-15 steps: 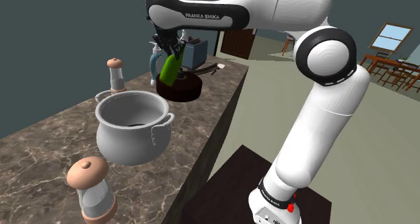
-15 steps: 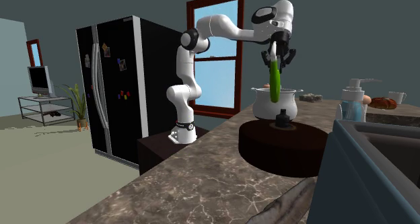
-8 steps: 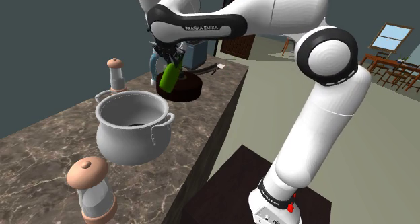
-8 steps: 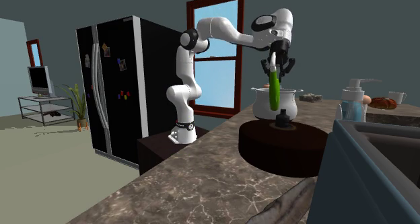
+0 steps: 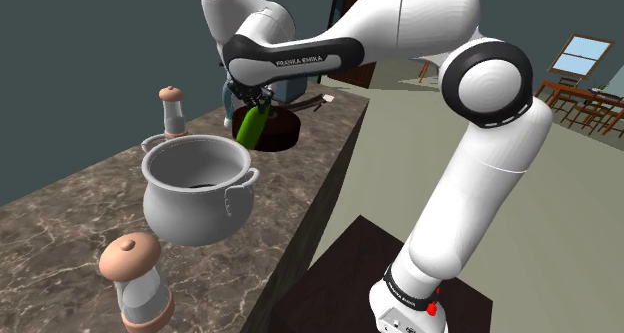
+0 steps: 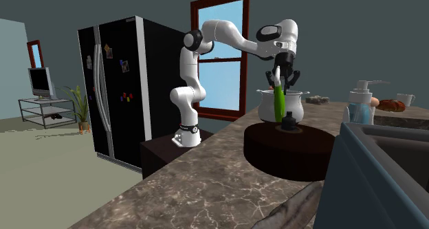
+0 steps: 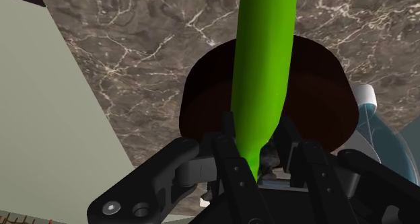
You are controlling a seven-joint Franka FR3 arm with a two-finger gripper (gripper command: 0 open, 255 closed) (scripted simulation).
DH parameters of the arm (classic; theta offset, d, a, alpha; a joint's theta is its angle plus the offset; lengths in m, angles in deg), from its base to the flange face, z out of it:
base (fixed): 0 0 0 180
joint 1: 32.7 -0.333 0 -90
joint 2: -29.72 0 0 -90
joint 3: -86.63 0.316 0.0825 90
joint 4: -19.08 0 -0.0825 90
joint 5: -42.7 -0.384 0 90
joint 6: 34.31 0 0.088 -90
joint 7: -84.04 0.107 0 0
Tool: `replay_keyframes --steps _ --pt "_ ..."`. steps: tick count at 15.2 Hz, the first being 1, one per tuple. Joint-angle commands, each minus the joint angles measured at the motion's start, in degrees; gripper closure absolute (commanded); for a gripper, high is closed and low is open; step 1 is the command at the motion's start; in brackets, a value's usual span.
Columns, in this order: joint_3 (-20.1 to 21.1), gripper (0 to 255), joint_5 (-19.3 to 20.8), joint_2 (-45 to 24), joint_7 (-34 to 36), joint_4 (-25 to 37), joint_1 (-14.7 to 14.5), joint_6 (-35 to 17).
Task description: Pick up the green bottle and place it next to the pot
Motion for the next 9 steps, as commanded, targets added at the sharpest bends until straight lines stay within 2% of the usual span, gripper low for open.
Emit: replay_keyframes --steps 1,9 --pt "-0.06 255 0.27 -0.18 0.7 -1.24 0.06 -1.28" --pt "-0.25 255 1.56 -1.19 3.64 -5.88 0.22 -6.17"
